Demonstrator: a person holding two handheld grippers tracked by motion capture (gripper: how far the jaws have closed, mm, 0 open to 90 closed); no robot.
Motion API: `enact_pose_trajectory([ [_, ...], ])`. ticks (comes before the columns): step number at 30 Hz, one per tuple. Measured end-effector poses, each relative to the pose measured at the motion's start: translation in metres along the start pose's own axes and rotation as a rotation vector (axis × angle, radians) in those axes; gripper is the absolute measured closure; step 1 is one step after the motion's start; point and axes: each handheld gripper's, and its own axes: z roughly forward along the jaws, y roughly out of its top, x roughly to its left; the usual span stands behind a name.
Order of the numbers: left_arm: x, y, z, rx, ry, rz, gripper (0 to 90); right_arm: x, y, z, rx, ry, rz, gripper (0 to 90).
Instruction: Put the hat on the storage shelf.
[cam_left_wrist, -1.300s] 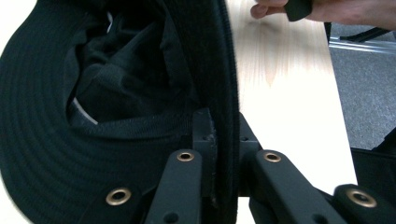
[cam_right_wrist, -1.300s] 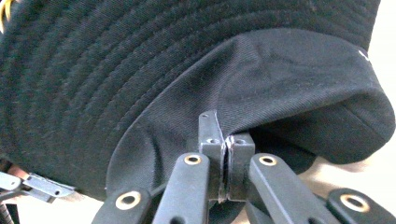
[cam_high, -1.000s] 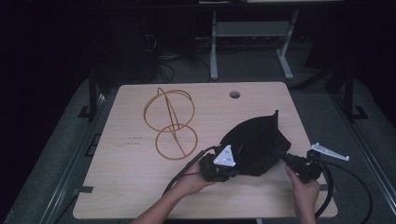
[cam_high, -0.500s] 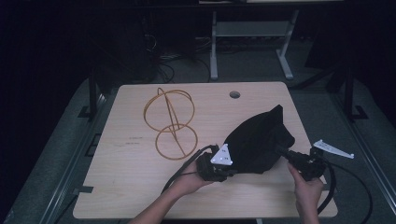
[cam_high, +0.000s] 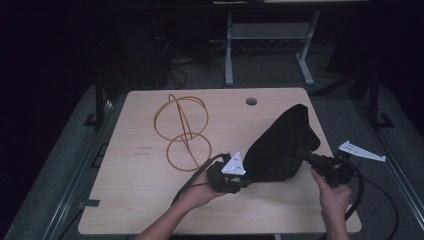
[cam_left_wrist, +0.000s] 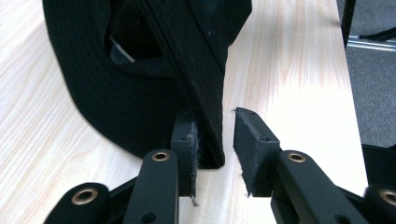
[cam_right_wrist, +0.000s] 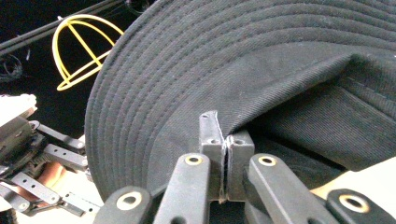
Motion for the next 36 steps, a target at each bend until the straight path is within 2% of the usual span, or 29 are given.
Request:
enact_pose_trajectory([
  [7, 0.003, -0.005, -0.01, -0.002, 0.012, -0.015, 65.5, 0.007, 0.016, -0.002, 0.021, -0.012, -0.054, 88.5],
  [20, 0.001, -0.021, -0.034, -0.016, 0.029, -0.033, 61.5, 0.024, 0.049, 0.003, 0.072, 0.002, -0.166, 88.5],
  [27, 0.0, -0.033, -0.045, -0.027, 0.029, -0.06, 58.0, 0.033, 0.064, 0.008, 0.101, 0.003, -0.215, 88.5],
  [29, 0.001, -0.039, -0.049, -0.022, 0.034, -0.053, 57.2, 0.036, 0.068, 0.009, 0.1, 0.01, -0.225, 88.5],
  [36, 0.002, -0.053, -0.059, -0.026, 0.049, -0.092, 53.5, 0.046, 0.084, 0.013, 0.108, 0.021, -0.258, 88.5],
])
